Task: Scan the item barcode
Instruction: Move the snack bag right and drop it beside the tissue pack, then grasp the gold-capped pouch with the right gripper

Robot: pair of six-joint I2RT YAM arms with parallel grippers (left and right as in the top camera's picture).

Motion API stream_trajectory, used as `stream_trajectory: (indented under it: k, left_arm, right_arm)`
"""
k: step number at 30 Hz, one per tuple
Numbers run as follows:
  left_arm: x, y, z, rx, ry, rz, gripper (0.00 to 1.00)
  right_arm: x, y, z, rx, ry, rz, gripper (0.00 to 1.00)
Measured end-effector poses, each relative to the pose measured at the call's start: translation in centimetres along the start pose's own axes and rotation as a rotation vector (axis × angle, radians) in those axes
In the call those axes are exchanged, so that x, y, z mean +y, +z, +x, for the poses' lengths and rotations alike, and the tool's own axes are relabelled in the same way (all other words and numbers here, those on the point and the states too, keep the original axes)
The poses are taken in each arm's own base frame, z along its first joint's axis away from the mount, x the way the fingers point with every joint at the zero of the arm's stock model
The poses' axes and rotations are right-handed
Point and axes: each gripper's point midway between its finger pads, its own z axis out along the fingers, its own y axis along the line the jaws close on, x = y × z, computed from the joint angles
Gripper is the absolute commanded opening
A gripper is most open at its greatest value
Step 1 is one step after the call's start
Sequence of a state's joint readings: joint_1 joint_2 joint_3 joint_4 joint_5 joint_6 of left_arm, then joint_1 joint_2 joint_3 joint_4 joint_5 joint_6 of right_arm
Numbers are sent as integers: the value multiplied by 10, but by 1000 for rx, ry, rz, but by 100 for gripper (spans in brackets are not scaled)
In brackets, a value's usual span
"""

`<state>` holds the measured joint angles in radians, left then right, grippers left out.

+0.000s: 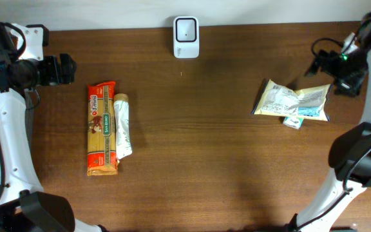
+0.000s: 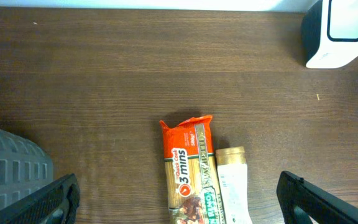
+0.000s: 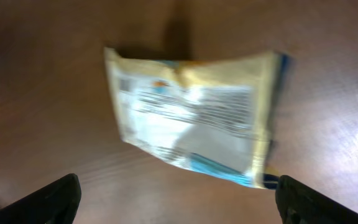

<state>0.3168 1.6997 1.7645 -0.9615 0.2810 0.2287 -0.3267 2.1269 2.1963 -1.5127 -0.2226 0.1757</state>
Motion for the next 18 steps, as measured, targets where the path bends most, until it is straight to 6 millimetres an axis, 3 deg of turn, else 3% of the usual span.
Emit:
stream_trajectory:
  k: [3,5,7,10,12,15,18]
  left_arm:
    - [0,0,0,0,0,0,99]
    - [0,0,0,0,0,0,99]
    - [0,0,0,-1,0,0,99]
    - [0,0,0,0,0,0,99]
    - [0,0,0,-1,0,0,99]
    - [0,0,0,-1,0,0,99]
    - [0,0,0,0,0,0,99]
  right_arm:
    - [78,5,10,-19,-166,-89,99]
    - [150,12,26,-41,-316,-203,99]
    - [202,16,45,-51,-422,-273,98]
    - [283,26,103,-28,-599,-366,88]
    - [332,45,146,5,-681,-415,86]
    - [377,96,201,86,-744,-433,86]
    - [399,138,251,158,-796,-425,85]
